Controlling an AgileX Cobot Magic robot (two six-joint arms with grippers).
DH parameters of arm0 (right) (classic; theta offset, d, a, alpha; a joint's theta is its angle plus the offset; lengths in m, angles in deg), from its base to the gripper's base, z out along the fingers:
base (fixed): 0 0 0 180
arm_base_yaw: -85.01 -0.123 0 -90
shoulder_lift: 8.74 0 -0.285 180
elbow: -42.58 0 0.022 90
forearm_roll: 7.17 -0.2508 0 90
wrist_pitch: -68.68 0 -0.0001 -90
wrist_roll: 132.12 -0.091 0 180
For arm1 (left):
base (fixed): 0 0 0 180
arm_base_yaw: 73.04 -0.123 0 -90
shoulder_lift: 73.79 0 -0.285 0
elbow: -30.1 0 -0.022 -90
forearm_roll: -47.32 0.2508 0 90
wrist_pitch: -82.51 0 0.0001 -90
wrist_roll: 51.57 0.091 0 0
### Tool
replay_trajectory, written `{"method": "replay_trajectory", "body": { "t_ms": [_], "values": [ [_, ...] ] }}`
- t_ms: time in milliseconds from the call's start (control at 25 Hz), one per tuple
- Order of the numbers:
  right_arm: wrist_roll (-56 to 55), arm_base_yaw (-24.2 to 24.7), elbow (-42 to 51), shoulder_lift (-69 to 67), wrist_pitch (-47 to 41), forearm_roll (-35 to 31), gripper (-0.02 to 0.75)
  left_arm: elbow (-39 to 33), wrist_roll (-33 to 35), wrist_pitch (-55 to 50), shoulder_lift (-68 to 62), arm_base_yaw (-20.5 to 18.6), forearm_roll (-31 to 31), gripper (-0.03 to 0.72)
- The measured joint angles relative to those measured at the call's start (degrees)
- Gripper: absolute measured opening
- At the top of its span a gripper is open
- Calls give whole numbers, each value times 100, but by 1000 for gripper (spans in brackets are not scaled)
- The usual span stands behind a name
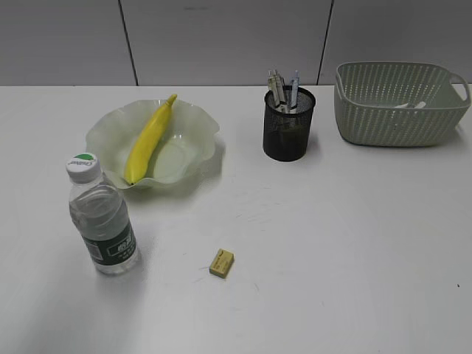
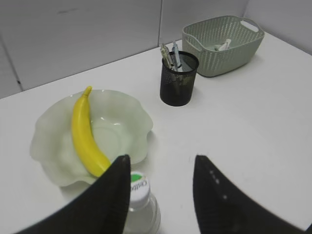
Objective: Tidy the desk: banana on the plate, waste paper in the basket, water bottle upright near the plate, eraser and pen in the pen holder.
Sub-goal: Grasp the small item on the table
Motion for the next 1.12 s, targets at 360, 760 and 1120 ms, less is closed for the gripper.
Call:
{"method": "replay_trajectory", "body": {
  "t_ms": [360,760,1120],
  "values": [
    [-4,206,0,378,-4,-25,372,1634,84,436,-2734,1832,139,313],
    [-4,217,0,409,-5,-64,372,3447,-3827,-538,-6038,3314,3624,410],
    [-10,217,0,409,-5,-100,372,4036,-4836,-1082,-7872,3319,4045,461]
  ]
}}
